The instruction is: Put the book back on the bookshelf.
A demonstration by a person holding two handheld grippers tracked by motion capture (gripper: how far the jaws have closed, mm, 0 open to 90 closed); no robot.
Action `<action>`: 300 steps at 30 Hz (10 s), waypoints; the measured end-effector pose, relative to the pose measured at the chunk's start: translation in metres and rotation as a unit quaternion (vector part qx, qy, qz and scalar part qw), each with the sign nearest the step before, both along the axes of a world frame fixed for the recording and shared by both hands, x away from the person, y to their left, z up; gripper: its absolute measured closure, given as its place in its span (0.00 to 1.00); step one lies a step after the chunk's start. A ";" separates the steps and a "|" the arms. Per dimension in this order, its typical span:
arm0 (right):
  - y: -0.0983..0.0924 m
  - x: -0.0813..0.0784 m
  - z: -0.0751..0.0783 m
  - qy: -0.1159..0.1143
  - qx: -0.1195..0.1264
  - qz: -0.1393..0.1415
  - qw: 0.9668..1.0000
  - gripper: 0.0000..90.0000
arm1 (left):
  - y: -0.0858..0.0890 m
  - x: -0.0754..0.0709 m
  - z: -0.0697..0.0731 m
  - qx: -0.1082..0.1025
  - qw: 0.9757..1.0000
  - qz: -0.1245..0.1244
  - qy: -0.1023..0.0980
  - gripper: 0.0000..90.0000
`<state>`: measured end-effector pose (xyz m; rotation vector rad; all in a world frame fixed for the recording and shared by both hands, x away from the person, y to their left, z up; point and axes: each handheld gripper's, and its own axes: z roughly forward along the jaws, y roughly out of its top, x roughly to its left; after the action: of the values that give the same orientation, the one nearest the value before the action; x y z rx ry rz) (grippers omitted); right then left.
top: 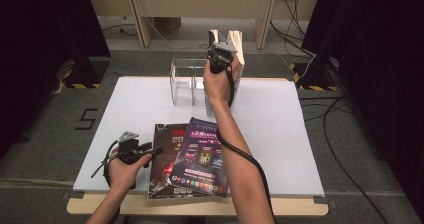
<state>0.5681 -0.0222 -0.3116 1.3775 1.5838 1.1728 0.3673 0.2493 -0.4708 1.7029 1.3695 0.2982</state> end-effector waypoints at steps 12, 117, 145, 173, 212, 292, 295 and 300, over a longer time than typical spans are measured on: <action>-0.004 -0.005 -0.005 0.000 0.004 0.001 1.000 0.76 | -0.001 -0.001 0.000 0.000 1.000 -0.001 0.000 0.48; -0.058 -0.085 -0.025 0.063 0.058 0.072 0.994 0.68 | -0.019 -0.002 -0.005 -0.003 1.000 -0.026 0.010 0.48; -0.098 -0.106 -0.105 0.223 0.051 0.075 0.971 0.69 | -0.044 0.007 -0.018 -0.021 0.997 -0.063 0.044 0.53; -0.104 -0.103 -0.161 0.327 0.061 0.072 0.940 0.62 | -0.066 0.017 -0.016 -0.023 0.993 -0.084 0.077 0.52; -0.066 -0.067 -0.152 0.299 0.014 0.143 0.943 0.57 | -0.055 0.010 -0.012 0.034 0.995 -0.062 0.067 0.56; -0.088 -0.066 -0.166 0.330 0.097 0.147 0.927 0.61 | -0.065 0.011 -0.008 0.084 0.991 -0.073 0.076 0.64; -0.087 -0.066 -0.165 0.334 0.091 0.146 0.927 0.63 | -0.066 0.011 -0.008 0.087 0.991 -0.070 0.075 0.64; -0.091 -0.065 -0.165 0.348 0.113 0.146 0.919 0.64 | -0.066 0.011 -0.008 0.088 0.991 -0.071 0.075 0.64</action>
<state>0.5033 -0.1127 -0.4766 1.8989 2.2654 1.1192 0.3784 0.1834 -0.4784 1.9938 1.3534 0.2174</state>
